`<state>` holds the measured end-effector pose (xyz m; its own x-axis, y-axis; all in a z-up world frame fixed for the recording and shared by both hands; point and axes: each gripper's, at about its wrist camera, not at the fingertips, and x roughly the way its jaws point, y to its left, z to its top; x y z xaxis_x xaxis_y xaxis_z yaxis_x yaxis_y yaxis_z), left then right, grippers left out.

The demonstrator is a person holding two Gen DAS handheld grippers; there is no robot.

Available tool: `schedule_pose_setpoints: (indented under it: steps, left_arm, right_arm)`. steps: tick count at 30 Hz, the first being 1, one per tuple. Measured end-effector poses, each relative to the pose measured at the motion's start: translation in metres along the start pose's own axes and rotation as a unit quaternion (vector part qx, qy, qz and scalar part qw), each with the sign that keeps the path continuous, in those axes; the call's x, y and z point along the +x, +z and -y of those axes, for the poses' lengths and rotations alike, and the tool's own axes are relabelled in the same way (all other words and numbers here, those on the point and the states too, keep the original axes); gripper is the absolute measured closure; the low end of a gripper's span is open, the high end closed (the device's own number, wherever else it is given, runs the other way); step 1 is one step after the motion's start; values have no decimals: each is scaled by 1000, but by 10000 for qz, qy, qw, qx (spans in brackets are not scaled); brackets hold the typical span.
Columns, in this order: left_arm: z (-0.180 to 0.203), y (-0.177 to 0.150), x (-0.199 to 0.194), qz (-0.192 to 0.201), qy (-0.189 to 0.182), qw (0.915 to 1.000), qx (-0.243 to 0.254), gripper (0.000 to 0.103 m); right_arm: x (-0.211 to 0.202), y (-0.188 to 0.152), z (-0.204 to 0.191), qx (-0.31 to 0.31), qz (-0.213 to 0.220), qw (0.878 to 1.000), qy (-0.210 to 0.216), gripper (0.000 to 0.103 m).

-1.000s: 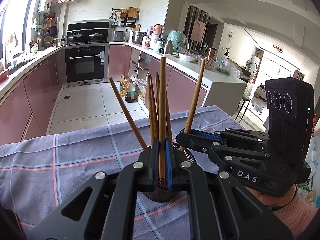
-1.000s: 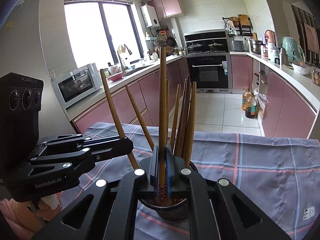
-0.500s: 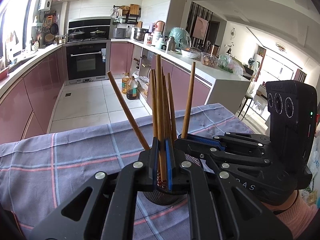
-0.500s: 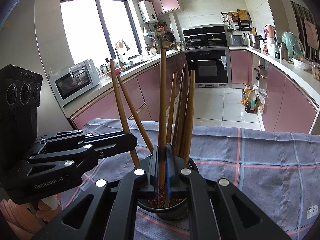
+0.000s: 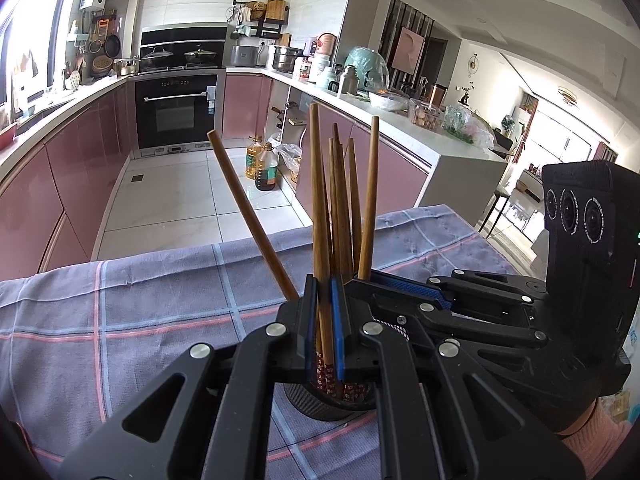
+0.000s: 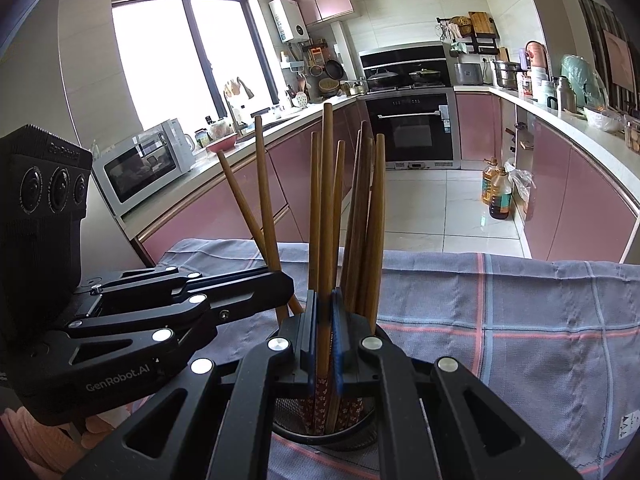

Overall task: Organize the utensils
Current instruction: 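Lower the chopsticks into the mesh holder with both grippers, then open both grippers and withdraw them from the holder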

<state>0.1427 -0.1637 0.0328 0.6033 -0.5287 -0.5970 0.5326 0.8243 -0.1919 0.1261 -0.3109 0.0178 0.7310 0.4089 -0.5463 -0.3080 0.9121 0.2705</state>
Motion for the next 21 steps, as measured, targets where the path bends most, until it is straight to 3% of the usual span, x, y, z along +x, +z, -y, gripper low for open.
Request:
schedule_pose_setpoints:
  steps: [21]
  left_arm:
    - [-10,-4,19,-135,6,9998,-124,95]
  right_arm:
    - [4,2,6,83,-12,9999,-90,95]
